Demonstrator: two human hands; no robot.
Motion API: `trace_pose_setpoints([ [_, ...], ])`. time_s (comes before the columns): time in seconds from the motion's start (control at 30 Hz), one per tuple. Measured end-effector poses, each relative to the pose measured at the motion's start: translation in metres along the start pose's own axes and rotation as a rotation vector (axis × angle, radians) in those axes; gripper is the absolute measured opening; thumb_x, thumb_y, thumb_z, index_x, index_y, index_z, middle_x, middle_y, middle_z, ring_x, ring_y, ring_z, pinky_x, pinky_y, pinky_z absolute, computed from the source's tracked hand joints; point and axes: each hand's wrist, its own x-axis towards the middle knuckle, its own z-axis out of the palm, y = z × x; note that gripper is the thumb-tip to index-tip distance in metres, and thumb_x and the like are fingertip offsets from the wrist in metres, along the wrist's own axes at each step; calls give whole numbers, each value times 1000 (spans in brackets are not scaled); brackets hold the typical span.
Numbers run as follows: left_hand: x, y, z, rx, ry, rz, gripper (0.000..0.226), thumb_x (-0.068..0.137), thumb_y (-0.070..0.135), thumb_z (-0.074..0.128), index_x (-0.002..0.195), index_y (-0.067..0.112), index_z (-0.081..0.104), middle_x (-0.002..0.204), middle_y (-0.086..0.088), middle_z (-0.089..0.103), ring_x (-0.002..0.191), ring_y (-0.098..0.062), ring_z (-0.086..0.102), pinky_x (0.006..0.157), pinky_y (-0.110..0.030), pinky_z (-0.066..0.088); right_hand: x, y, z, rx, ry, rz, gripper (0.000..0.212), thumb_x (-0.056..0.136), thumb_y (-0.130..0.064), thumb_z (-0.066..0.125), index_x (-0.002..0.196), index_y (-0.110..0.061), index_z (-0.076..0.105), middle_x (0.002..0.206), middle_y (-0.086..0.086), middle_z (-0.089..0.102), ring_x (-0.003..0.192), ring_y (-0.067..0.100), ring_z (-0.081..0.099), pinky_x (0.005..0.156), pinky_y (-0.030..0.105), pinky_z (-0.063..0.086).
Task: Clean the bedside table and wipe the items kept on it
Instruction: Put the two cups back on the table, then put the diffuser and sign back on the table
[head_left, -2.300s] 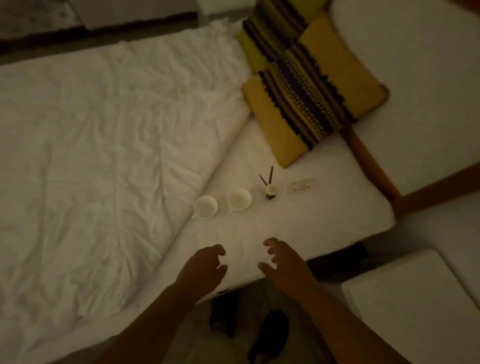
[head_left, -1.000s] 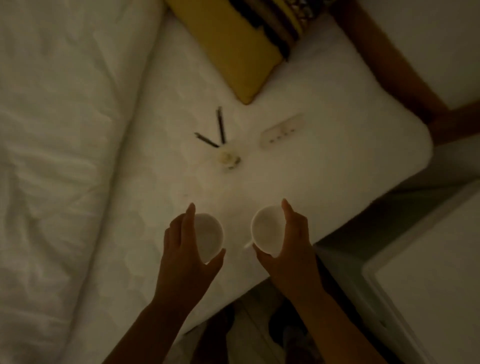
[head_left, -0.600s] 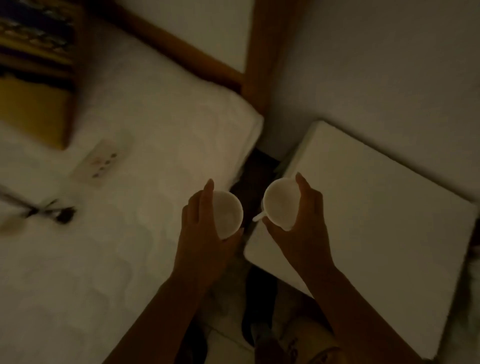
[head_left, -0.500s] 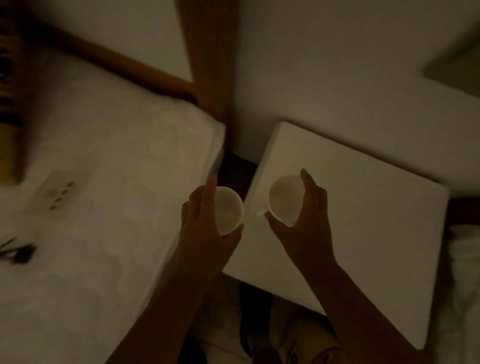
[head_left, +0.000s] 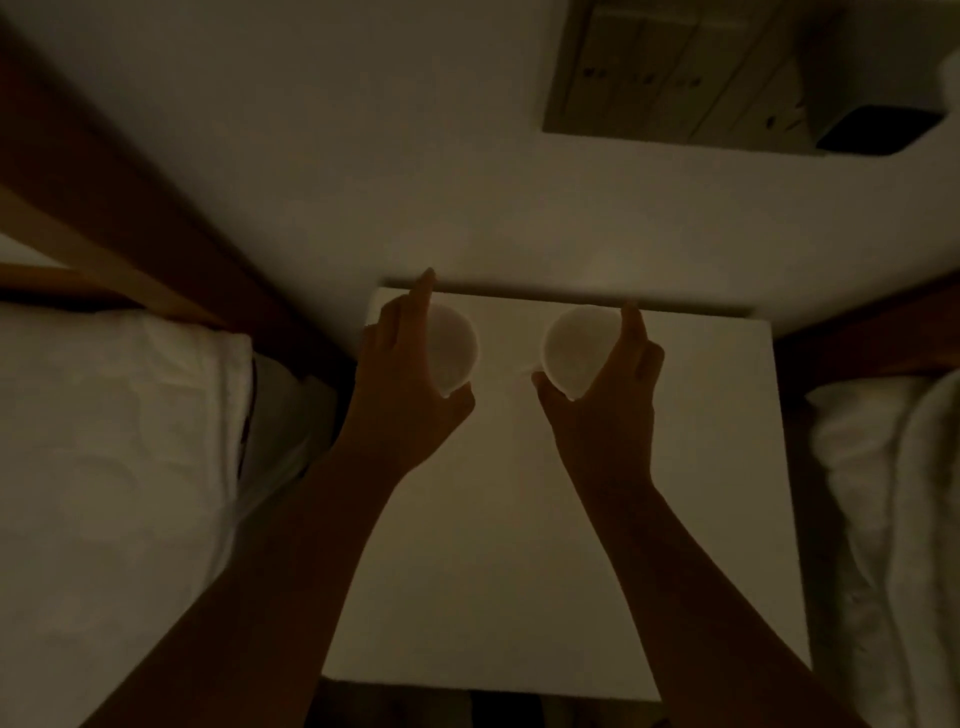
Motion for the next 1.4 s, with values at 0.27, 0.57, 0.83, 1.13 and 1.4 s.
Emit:
trace_pose_setpoints([
  [0.27, 21, 6, 8, 38, -40, 15, 109, 62, 25, 77, 150, 34, 13, 143, 9, 34, 121, -23, 39, 96, -48, 41, 11, -3, 8, -85, 8, 38, 110, 66, -46, 83, 149, -26, 14, 136, 8, 37, 116, 34, 55, 78, 51, 58],
  [0.57, -3, 14, -13, -14, -80, -94, 113, 72, 39, 79, 152, 32, -1, 160, 3, 11, 147, -23, 14, 112, -59, 28, -18, -9, -28, -133, -58, 15, 114, 67, -46, 81, 151, -30, 6, 154, 8, 17, 135, 33, 36, 88, 51, 50],
  [0.83, -115, -19, -86, -115, 52, -502, 85, 85, 34, 67, 152, 27, 16, 156, -1, 27, 142, -21, 29, 113, -45, 31, -112, -62, -25, -117, -229, -28, 96, 74, -45, 75, 147, -31, 14, 151, 0, 22, 136, 28, 35, 90, 38, 45],
  [1.13, -289, -116, -159, -211, 233, -913, 38, 90, 12, 60, 124, 27, 53, 102, 14, 58, 84, 2, 59, 65, -7, 46, -234, -165, 72, -66, -696, -256, 74, 86, -45, 64, 146, -30, 23, 147, -1, 34, 131, 18, 39, 103, 35, 42],
  [1.4, -378, -215, -213, -151, 390, -1164, 18, 87, 9, 62, 101, 21, 64, 100, 5, 64, 76, -1, 56, 67, -10, 38, -297, -256, 172, -153, -939, -618, 60, 86, -33, 66, 137, -21, 36, 128, 4, 49, 107, 21, 59, 80, 32, 54],
])
